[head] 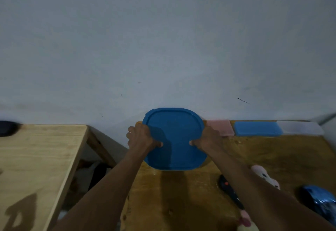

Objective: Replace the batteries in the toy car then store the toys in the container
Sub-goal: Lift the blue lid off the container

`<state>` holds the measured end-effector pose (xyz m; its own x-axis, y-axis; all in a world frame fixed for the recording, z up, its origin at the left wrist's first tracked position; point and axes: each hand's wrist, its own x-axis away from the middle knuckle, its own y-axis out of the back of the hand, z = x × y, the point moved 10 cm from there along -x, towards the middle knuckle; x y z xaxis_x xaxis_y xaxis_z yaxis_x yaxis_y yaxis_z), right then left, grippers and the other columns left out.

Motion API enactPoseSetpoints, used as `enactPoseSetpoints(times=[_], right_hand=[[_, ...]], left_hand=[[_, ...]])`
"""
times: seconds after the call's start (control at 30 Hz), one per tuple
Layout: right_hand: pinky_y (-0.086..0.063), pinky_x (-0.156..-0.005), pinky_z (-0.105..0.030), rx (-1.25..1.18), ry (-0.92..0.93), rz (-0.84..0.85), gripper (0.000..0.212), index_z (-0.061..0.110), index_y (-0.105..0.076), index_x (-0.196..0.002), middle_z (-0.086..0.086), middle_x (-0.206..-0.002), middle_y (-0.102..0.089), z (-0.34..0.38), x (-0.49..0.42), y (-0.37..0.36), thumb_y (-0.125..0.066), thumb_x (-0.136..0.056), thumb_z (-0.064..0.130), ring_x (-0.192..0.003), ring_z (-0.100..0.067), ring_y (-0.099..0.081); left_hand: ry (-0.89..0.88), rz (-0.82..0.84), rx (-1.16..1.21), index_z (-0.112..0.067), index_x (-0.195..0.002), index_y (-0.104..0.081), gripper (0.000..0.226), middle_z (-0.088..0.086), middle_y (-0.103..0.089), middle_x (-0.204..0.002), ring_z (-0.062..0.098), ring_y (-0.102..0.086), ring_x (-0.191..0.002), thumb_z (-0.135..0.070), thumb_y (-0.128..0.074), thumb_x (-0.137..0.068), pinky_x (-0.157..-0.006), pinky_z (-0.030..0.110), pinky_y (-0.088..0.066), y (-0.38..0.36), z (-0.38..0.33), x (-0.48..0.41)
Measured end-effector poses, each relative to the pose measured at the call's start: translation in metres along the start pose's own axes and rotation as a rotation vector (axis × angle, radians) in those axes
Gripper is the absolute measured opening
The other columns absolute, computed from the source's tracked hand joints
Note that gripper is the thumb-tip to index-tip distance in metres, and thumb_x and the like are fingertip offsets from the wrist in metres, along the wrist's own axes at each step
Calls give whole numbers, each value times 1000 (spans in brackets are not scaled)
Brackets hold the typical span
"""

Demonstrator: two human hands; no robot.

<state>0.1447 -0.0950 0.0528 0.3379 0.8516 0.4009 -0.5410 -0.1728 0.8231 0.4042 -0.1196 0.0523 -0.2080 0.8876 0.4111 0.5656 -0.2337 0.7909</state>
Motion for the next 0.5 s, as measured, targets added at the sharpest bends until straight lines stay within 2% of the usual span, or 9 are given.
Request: enactPoseSetpoints(times=[0.13, 0.33, 0.5], right_hand=[[-54, -66, -31, -31, -20, 4, 48, 12, -61, -104, -6, -104, -66, -2, 0, 0, -83, -68, 36, -93, -24, -62], [-58, -76, -38, -17, -56, -24, 56, 9, -60, -105, -7, -106, -65, -1, -1, 1, -86, -62, 33, -98, -28, -61], [-57, -82, -40, -140, -115, 67, 58, 4, -56, -100, -9, -109, -62, -7, -6, -1, -90, -59, 27, -100, -29, -62]], left_hand=[[81, 36, 163, -5, -134, -31, 111, 16, -37, -132, 36, -41, -124, -31, -97, -49, -101, 51, -45, -1, 9, 2], [-5, 10, 153, -2, -135, -31, 112, 14, -40, -130, 34, -41, -124, -35, -96, -50, -100, 48, -46, -1, 8, -1], [-13, 33, 186, -3, -134, -31, 109, 14, -41, -130, 34, -42, -124, -34, -96, -52, -100, 47, -46, -3, 11, -4]])
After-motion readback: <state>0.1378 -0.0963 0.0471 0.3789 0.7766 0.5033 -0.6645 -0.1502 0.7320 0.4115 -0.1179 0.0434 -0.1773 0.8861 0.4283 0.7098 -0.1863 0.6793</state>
